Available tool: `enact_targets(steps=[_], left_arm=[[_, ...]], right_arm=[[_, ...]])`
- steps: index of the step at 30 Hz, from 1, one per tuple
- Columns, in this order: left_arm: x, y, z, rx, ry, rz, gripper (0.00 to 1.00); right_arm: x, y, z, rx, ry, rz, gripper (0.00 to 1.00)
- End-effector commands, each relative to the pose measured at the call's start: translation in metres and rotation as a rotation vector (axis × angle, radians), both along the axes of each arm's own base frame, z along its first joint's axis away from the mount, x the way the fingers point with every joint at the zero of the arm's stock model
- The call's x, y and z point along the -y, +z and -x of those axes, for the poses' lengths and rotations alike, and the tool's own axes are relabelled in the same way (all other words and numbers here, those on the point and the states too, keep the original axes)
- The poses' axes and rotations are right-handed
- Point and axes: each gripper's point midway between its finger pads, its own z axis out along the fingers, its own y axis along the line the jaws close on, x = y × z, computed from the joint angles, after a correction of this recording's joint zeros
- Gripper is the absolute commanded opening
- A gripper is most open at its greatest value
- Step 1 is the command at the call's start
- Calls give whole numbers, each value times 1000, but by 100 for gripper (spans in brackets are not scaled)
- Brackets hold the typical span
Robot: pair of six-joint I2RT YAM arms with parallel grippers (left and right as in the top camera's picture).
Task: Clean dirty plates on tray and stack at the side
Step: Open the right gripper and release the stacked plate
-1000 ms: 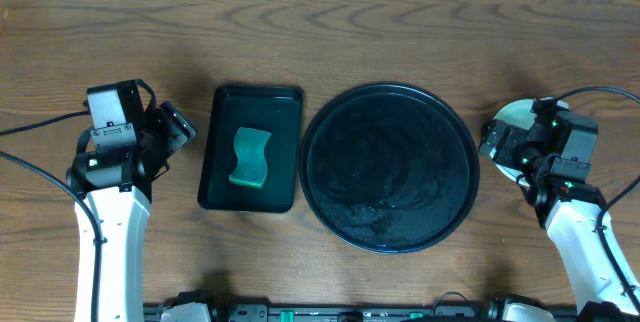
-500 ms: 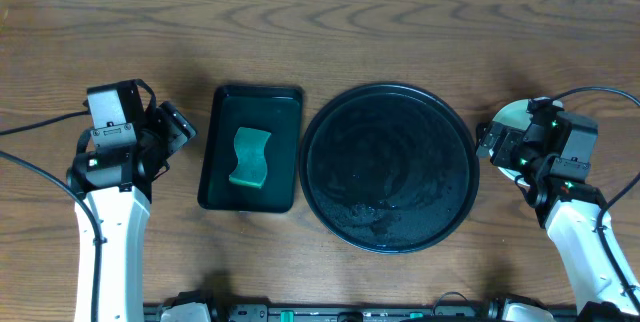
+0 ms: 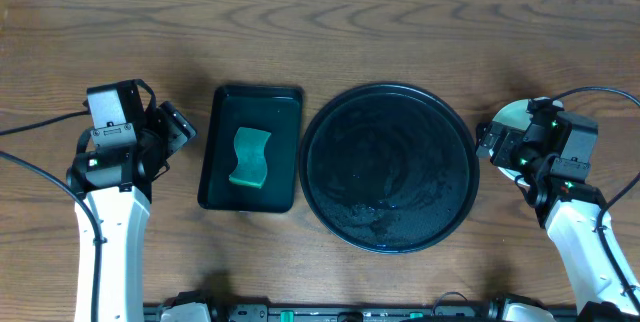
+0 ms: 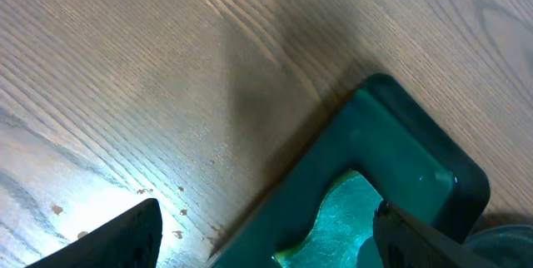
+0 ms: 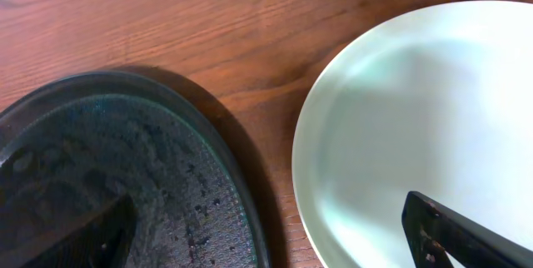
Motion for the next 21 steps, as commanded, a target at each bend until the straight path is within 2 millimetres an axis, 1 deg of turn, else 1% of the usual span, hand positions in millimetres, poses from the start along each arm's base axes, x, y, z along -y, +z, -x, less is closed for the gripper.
enact_targets(steps=[1,15,18,21], left_arm=[[-3,9,-2,22,9,-8,81],[-3,9,-2,22,9,-8,81],[-3,9,-2,22,9,-8,81],[-3,9,-2,22,9,-8,81]], right_arm=[[0,11,-5,31,16,9,99],[0,9,-3,27,14,10,99],[-2,10,5,37,14,13,99],[-6,9,21,55,16,17,99]])
